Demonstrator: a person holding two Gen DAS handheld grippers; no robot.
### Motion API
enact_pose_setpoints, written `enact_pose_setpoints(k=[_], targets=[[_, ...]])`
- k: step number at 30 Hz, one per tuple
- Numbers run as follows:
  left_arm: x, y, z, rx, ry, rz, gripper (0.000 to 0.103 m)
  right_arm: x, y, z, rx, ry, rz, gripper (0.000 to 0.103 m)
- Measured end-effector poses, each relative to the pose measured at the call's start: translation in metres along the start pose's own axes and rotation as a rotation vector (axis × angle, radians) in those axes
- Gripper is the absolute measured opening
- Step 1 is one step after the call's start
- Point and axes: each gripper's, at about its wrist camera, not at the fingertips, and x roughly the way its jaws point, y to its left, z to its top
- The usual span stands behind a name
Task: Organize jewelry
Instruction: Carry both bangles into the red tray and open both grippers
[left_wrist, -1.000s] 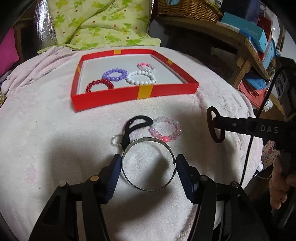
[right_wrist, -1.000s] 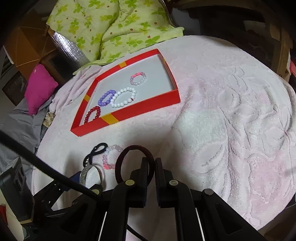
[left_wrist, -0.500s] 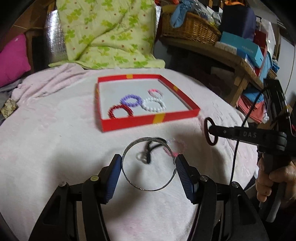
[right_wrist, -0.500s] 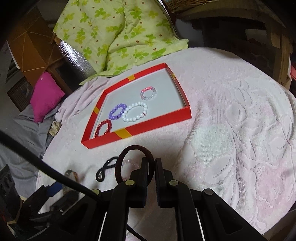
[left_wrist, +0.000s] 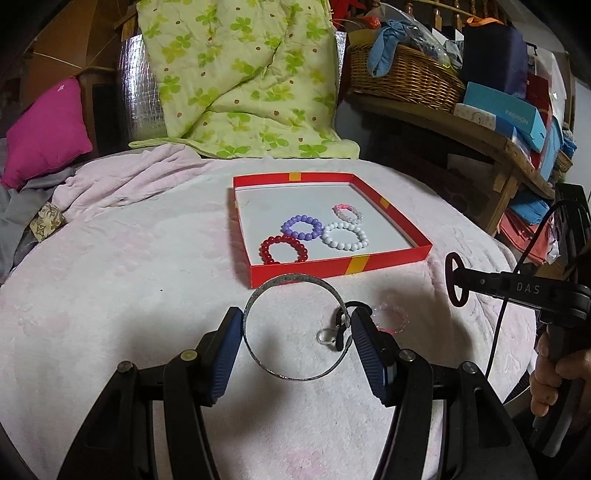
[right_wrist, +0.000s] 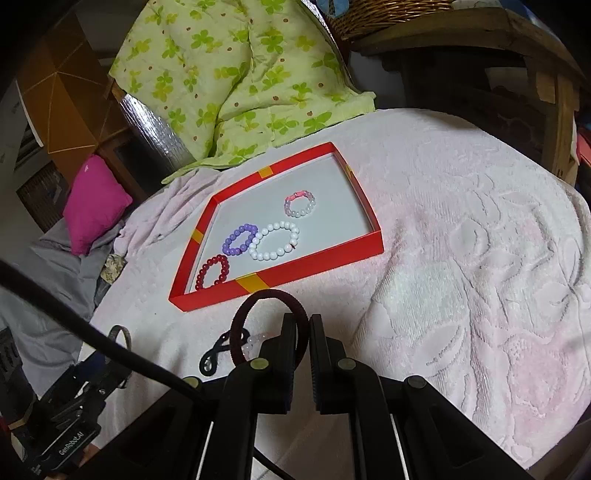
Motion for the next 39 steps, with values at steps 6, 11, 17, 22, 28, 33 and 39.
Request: enact_pose_setpoints(k=[6,11,17,22,28,33,39], targets=[[0.002,-0.009,0.003,0.016,-0.029,-0.033,0.062,-0.003,-0.003,0.004,0.009,-0.018,0.006,0.008],[0.002,-0.019,0.009,0.043,-0.072,-0.049,0.062,-0.004,-0.007,0.020,0.017,-0.069,0.009,0.008],[0.002,-0.024,0.026,0.071,-0.165,-0.044,0.062,0.016,-0.010,0.052,0.066,-0.101,0.040,0.008],[0.022,-0.015,0.050,0.051,-0.171,-0.028,0.062,0.042,-0.010,0.078,0.114,-0.114,0.057,0.008],[0.062,-0.010,0.087,0.067,-0.107,-0.016,0.062,0.070,-0.012,0.092,0.151,-0.065,0.070,0.008],[0.101,-0.013,0.122,0.083,-0.013,-0.026,0.062,0.085,-0.017,0.099,0.166,-0.042,0.054,0.008],[0.153,-0.017,0.141,0.098,0.127,-0.043,0.062,0.106,-0.024,0.107,0.186,0.001,0.025,0.008]])
